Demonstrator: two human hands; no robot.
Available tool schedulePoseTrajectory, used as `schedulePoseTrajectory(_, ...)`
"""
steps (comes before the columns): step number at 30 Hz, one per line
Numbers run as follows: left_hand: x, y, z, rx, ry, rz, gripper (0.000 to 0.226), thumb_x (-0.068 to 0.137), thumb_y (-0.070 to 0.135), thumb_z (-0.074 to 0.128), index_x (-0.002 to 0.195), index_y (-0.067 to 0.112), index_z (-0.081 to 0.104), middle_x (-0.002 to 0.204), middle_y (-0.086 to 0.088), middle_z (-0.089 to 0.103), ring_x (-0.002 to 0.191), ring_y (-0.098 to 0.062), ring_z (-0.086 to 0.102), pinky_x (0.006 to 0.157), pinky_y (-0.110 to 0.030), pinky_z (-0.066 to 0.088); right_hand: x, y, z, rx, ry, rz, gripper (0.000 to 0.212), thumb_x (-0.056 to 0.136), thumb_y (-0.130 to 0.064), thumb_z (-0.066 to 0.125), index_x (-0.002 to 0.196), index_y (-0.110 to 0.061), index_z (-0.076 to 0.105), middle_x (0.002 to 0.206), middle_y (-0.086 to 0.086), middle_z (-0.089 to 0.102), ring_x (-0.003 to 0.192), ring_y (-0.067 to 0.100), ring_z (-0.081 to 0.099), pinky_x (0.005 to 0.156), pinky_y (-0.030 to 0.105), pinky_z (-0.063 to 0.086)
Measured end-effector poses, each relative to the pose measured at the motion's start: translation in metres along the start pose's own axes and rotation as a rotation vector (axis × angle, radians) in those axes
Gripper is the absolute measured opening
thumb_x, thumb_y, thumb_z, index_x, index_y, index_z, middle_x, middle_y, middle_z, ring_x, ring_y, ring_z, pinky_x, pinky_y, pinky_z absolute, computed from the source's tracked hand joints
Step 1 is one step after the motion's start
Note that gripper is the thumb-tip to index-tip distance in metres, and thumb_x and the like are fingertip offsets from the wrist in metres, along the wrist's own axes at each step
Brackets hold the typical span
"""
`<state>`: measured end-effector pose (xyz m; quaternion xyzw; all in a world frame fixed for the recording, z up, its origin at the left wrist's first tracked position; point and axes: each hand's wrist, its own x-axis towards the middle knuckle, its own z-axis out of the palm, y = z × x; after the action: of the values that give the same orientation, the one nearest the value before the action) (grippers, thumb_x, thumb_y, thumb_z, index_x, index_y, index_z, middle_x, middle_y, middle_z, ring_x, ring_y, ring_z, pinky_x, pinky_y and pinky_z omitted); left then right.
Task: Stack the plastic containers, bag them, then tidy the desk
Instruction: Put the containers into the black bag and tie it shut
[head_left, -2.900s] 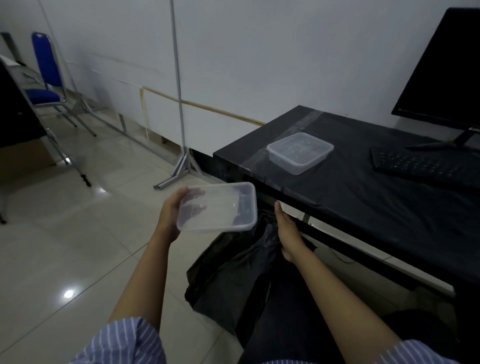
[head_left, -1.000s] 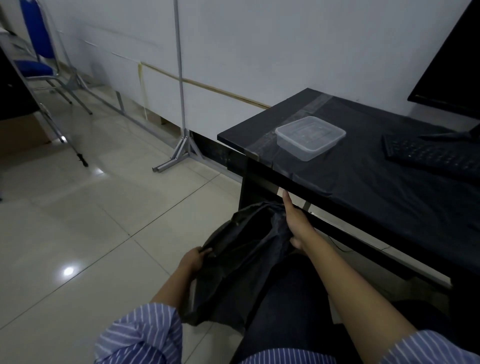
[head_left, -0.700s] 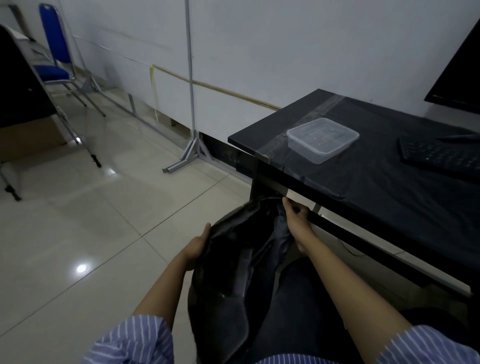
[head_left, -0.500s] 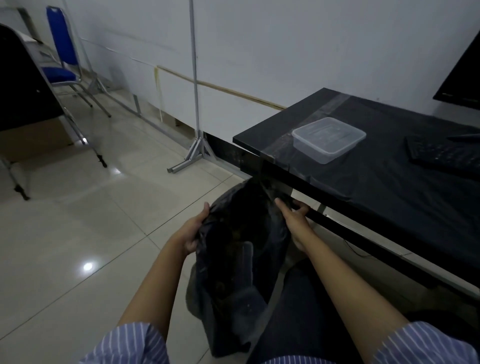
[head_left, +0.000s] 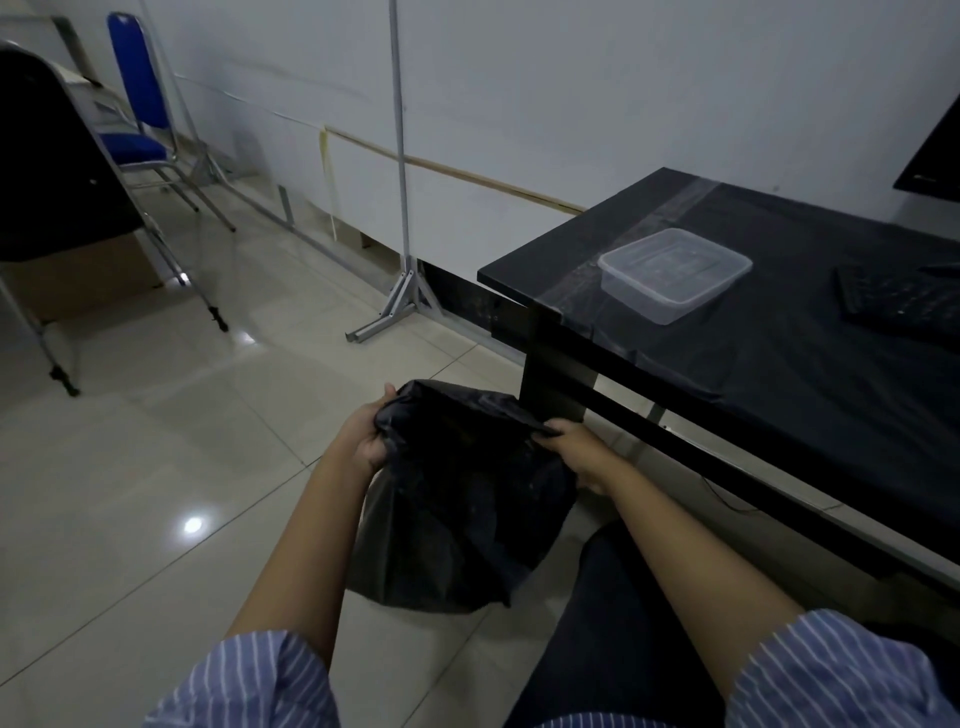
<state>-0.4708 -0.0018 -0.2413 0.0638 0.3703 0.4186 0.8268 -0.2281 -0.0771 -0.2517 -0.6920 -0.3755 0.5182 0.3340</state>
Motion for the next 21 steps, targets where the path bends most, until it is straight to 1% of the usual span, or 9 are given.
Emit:
schedulePoseTrajectory(2,0.001,0.002,0.002,0.013,0.005,0.008,0.040,0.100,0.033,0.041,0.097,-0.001,0.062,0.079,-0.026,0.068,0.123,-0.028,0.049,0.102,-0.041,0.035,0.000,-0.005,0.002,0.027,-0.031,0.060,0.019,0.101,-0.018,0.048,0.081,-0.019,0.051,0.082,0.007,0.056,0.071,0.020,0.054,0.068,0.033,0.044)
schedulePoseTrajectory(4,0.000,-0.001,0.006,0.086,-0.036,0.027,0.043,0.100,0.039,0.040,0.111,0.001,0.058,0.091,-0.026,0.067,0.108,-0.033,0.061,0.088,-0.044,0.049,-0.001,-0.010,0.004,0.075,-0.023,0.109,0.017,0.103,-0.021,0.044,0.087,-0.019,0.050,0.087,0.005,0.056,0.073,0.020,0.054,0.065,0.033,0.045)
schedulePoseTrajectory(7,0.000,-0.007,0.007,0.170,-0.134,-0.012,0.059,0.094,0.048,0.045,0.097,-0.005,0.070,0.096,-0.025,0.071,0.083,-0.036,0.072,0.064,-0.047,0.059,0.004,-0.019,0.007,0.272,-0.030,0.159,0.017,0.103,-0.017,0.042,0.117,-0.013,0.051,0.105,0.011,0.058,0.081,0.023,0.058,0.070,0.041,0.050)
schedulePoseTrajectory(9,0.000,-0.011,0.004,0.226,-0.169,0.001,0.056,0.090,0.049,0.051,0.095,-0.003,0.072,0.098,-0.021,0.072,0.087,-0.033,0.072,0.077,-0.046,0.059,0.008,-0.023,0.008,0.430,-0.040,0.229,0.017,0.104,-0.013,0.039,0.115,-0.006,0.050,0.096,0.014,0.058,0.077,0.023,0.057,0.082,0.040,0.052)
schedulePoseTrajectory(12,0.001,-0.020,-0.001,0.408,-0.202,-0.011,0.045,0.086,0.043,0.061,0.108,0.004,0.066,0.102,-0.015,0.072,0.093,-0.026,0.071,0.094,-0.040,0.051,0.009,-0.029,0.011,0.559,-0.036,0.303,0.021,0.104,-0.013,0.037,0.092,-0.003,0.050,0.085,0.013,0.052,0.064,0.022,0.058,0.048,0.030,0.057)
schedulePoseTrajectory(13,0.000,-0.026,-0.001,0.488,-0.213,-0.052,0.045,0.085,0.039,0.063,0.112,0.004,0.066,0.107,-0.015,0.071,0.096,-0.026,0.070,0.095,-0.039,0.050,0.009,-0.031,0.012,0.582,-0.034,0.309,0.020,0.104,-0.014,0.037,0.093,-0.003,0.051,0.086,0.013,0.052,0.063,0.023,0.060,0.048,0.030,0.056)
schedulePoseTrajectory(17,-0.001,-0.060,0.005,0.871,-0.239,-0.172,0.051,0.079,0.029,0.074,0.123,0.004,0.062,0.115,-0.013,0.069,0.100,-0.024,0.069,0.090,-0.036,0.055,0.014,-0.024,0.021,0.621,0.001,0.346,0.035,0.104,-0.013,0.036,0.136,-0.002,0.044,0.136,0.016,0.052,0.126,0.031,0.052,0.103,0.046,0.040)
schedulePoseTrajectory(19,0.003,-0.074,0.009,1.019,-0.266,-0.195,0.070,0.068,0.037,0.084,0.128,0.009,0.059,0.120,-0.010,0.068,0.110,-0.025,0.065,0.101,-0.041,0.048,0.012,-0.022,0.024,0.612,0.018,0.361,0.039,0.104,-0.013,0.034,0.142,-0.004,0.040,0.146,0.013,0.045,0.133,0.030,0.045,0.101,0.042,0.042)
schedulePoseTrajectory(21,0.004,-0.084,0.015,1.138,-0.287,-0.234,0.071,0.067,0.042,0.085,0.126,0.013,0.060,0.120,-0.006,0.068,0.110,-0.023,0.065,0.102,-0.041,0.047,0.010,-0.020,0.025,0.632,0.047,0.362,0.039,0.105,-0.011,0.030,0.142,-0.005,0.040,0.147,0.011,0.043,0.135,0.028,0.043,0.083,0.030,0.054)
